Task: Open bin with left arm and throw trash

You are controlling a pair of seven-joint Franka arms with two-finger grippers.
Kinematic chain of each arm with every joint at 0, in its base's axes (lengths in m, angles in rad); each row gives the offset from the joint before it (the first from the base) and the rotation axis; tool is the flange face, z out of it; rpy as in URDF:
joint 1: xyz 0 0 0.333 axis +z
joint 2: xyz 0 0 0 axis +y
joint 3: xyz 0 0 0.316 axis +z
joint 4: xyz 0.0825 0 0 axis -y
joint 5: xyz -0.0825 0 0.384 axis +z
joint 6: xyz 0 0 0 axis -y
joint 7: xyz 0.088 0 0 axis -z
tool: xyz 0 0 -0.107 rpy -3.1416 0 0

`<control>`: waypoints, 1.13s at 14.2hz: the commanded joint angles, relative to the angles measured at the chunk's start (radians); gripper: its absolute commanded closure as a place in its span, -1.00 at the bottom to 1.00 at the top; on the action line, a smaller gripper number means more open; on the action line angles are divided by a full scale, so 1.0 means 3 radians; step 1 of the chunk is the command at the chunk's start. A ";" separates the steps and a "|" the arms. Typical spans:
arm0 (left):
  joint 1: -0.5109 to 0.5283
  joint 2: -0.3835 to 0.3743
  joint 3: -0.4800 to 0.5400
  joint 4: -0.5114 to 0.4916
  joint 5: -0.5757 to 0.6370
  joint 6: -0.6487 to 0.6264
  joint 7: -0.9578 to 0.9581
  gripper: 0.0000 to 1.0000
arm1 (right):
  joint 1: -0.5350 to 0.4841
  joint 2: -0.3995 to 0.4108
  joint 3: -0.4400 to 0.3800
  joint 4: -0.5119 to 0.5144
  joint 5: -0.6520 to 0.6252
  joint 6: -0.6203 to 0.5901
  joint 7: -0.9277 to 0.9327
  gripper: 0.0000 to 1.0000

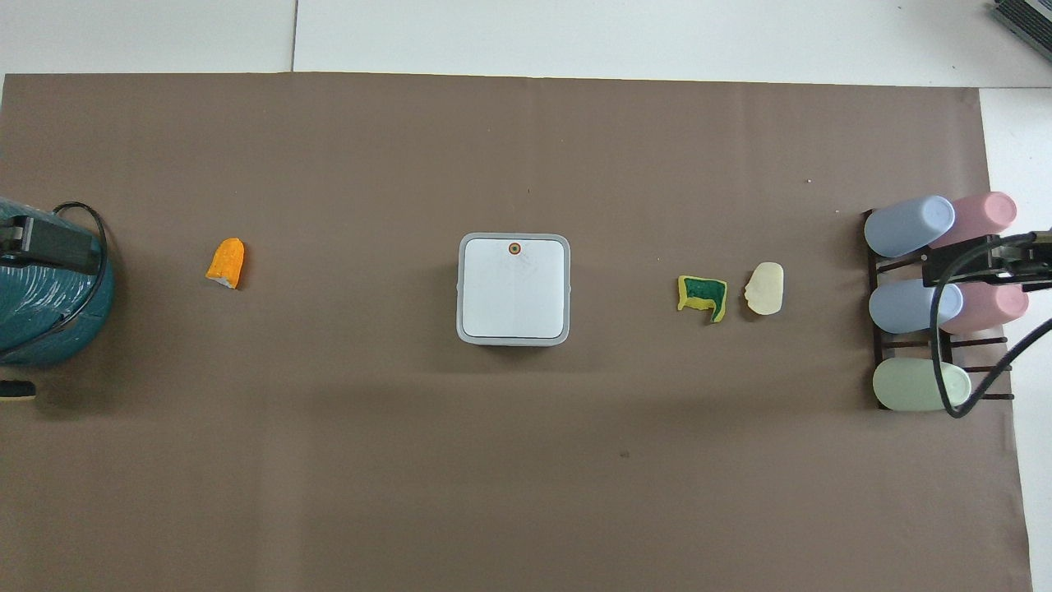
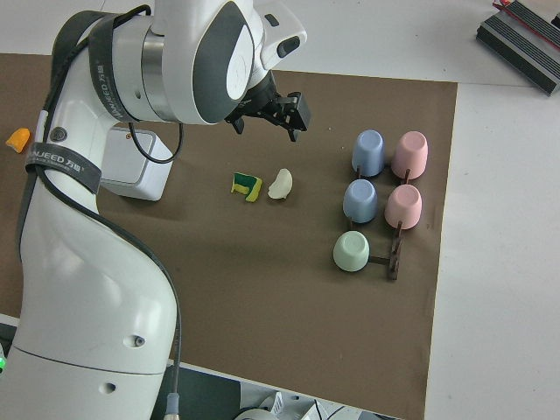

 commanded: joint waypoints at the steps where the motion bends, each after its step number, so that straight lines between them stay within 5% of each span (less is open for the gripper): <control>1: 0.0001 -0.0137 0.0013 -0.0190 -0.0034 0.0089 0.0013 -1.00 | -0.0024 -0.0033 0.0001 -0.0010 0.0045 -0.0027 -0.0019 -1.00; 10: -0.0024 -0.0127 0.0013 -0.0201 -0.0034 0.0304 -0.0002 -1.00 | -0.0029 -0.0125 -0.0004 -0.0015 0.0091 -0.0042 -0.0024 -1.00; 16: -0.0509 -0.0218 0.0013 -0.0487 -0.0034 0.0800 -0.0293 -1.00 | -0.0039 -0.0222 -0.0025 -0.0102 0.0045 0.0019 -0.0101 -1.00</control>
